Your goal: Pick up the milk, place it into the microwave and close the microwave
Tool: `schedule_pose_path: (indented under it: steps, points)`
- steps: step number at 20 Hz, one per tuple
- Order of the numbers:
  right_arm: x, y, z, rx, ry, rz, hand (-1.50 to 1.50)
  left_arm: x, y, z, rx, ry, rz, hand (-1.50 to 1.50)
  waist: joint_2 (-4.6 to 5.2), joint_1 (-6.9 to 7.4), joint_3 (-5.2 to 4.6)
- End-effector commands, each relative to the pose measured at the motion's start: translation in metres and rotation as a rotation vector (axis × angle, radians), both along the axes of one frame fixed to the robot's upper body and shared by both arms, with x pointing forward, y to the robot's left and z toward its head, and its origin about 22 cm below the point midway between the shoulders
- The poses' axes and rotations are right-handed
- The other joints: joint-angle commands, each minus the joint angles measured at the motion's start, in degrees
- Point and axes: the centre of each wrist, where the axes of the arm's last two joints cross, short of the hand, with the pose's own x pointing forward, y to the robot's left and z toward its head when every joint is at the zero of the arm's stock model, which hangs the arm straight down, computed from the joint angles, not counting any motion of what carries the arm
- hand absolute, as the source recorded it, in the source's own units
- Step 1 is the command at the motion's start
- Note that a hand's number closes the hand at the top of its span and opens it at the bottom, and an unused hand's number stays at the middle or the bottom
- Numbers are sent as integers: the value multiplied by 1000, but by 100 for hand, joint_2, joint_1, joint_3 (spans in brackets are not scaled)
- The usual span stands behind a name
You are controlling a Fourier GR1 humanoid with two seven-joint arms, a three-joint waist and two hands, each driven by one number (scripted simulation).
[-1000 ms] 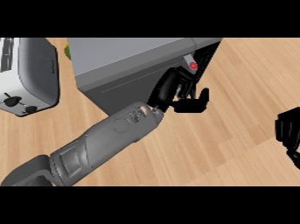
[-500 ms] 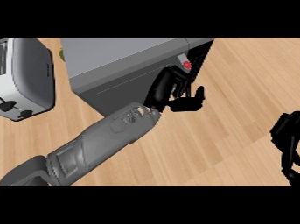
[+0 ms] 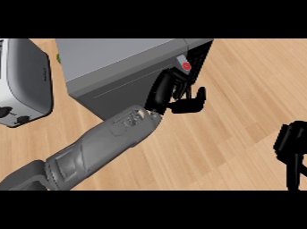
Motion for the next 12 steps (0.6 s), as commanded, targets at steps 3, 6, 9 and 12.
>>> schedule_pose_path:
  steps: [3, 6, 9, 12]
  points:
    - [-6, 9, 3, 26, -18, 75, 150, -7, -41, 19, -21, -26, -86, 150, 59, -203, 21]
    - [-16, 15, -10, -121, 100, 160, 150, -3, -26, -1, -41, 169, 49, 150, 201, 72, -4]
    - [-23, 21, -13, -77, 107, 161, 150, -3, -18, 15, -369, 359, 96, 150, 213, 210, -103]
    - [-34, 29, -27, -50, 175, 179, 150, 1, -10, 12, -469, 425, 95, 150, 197, 406, -85]
